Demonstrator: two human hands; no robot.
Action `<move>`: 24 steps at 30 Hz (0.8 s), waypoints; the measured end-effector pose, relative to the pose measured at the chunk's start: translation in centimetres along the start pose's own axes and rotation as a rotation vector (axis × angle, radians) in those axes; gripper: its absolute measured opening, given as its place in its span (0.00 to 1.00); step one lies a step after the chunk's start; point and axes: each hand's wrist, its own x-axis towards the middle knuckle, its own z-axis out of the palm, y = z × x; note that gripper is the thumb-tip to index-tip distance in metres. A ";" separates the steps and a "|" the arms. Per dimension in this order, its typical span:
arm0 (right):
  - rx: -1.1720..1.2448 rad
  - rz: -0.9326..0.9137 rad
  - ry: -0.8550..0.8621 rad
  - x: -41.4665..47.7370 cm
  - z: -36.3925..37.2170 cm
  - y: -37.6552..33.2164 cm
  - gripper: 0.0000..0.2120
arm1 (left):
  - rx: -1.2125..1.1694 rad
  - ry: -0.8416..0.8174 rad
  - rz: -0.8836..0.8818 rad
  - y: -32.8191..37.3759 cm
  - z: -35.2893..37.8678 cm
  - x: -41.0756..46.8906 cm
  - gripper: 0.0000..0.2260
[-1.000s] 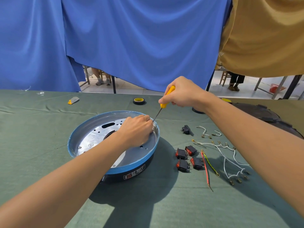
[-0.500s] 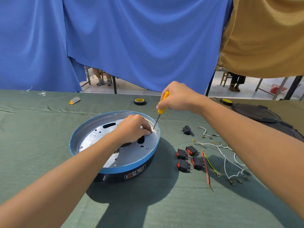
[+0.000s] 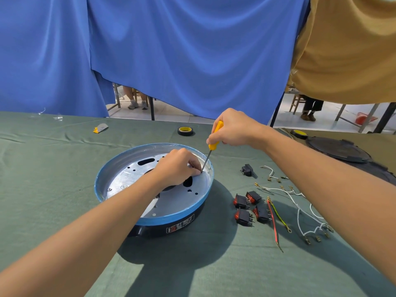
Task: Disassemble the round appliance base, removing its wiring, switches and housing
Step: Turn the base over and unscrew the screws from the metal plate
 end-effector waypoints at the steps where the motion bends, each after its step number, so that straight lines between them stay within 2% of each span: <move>1: -0.012 -0.005 -0.010 0.1 0.0 -0.1 0.10 | -0.002 -0.001 0.000 0.0 0.0 0.0 0.05; 8: -0.121 -0.040 -0.077 0.8 0.0 -1.2 0.09 | -0.010 0.004 0.007 0.2 0.0 -0.1 0.05; 13: -0.274 -0.138 -0.197 1.1 -0.2 -2.1 0.06 | -0.007 0.006 0.020 0.2 0.0 -0.1 0.05; 15: -0.314 -0.131 -0.210 1.4 -0.2 -2.3 0.10 | -0.014 0.004 0.015 0.1 0.0 -0.1 0.05; 19: -0.408 -0.057 -0.205 1.9 -0.5 -2.7 0.26 | -0.029 0.004 0.009 0.1 0.0 -0.1 0.05; 21: -0.435 -0.050 -0.242 2.1 -0.6 -3.0 0.24 | -0.025 0.003 0.010 0.1 0.0 -0.1 0.05; 24: -0.525 -0.089 -0.280 2.3 -0.9 -3.5 0.14 | -0.026 0.002 0.002 0.0 0.0 -0.1 0.05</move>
